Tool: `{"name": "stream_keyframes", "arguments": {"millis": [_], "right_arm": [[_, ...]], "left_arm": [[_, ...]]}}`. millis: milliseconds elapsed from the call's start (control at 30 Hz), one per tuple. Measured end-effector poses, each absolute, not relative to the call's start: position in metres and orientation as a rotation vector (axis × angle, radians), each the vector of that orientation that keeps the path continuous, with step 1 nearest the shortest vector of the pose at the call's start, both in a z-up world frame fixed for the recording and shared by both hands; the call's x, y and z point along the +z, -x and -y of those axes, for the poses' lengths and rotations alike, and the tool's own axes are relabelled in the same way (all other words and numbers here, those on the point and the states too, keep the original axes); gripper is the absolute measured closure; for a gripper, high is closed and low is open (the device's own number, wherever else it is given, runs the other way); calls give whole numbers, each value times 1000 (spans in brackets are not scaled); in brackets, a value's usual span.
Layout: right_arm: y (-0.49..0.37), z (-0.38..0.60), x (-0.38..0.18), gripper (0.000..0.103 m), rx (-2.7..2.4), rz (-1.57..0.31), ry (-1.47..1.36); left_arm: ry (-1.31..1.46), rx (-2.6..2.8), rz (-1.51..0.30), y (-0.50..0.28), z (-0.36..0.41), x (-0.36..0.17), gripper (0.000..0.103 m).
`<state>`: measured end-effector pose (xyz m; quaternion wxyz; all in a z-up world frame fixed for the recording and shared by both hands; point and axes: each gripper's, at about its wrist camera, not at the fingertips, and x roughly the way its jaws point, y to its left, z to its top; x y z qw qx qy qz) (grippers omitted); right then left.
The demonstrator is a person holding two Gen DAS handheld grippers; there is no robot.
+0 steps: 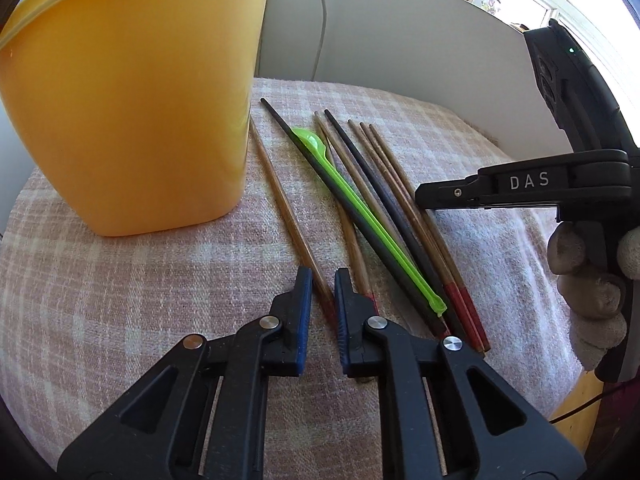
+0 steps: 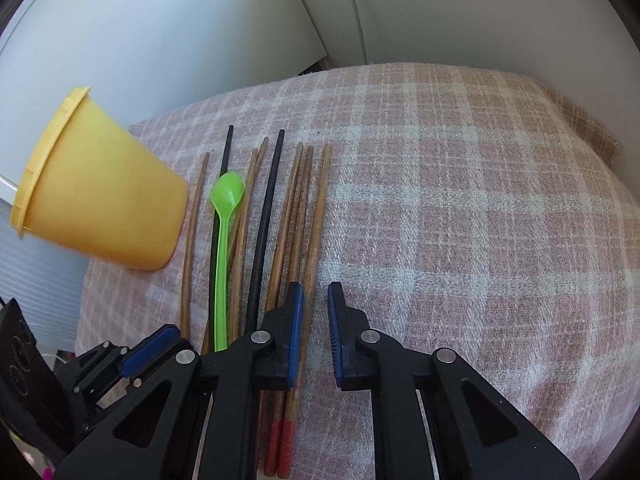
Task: Organize utensils
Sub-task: 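Lower the right tool over the wooden chopsticks and close on one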
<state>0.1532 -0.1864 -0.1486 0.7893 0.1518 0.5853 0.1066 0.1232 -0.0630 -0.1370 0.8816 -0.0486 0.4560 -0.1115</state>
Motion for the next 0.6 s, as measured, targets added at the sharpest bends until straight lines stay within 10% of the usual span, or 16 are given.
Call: {"name": "stream_keyframes", "arguments": {"millis": [600], "right_arm": [[-163, 167, -148, 97, 212, -1308, -194]], "left_arm": [[37, -306, -988, -112, 56, -138, 94]]}}
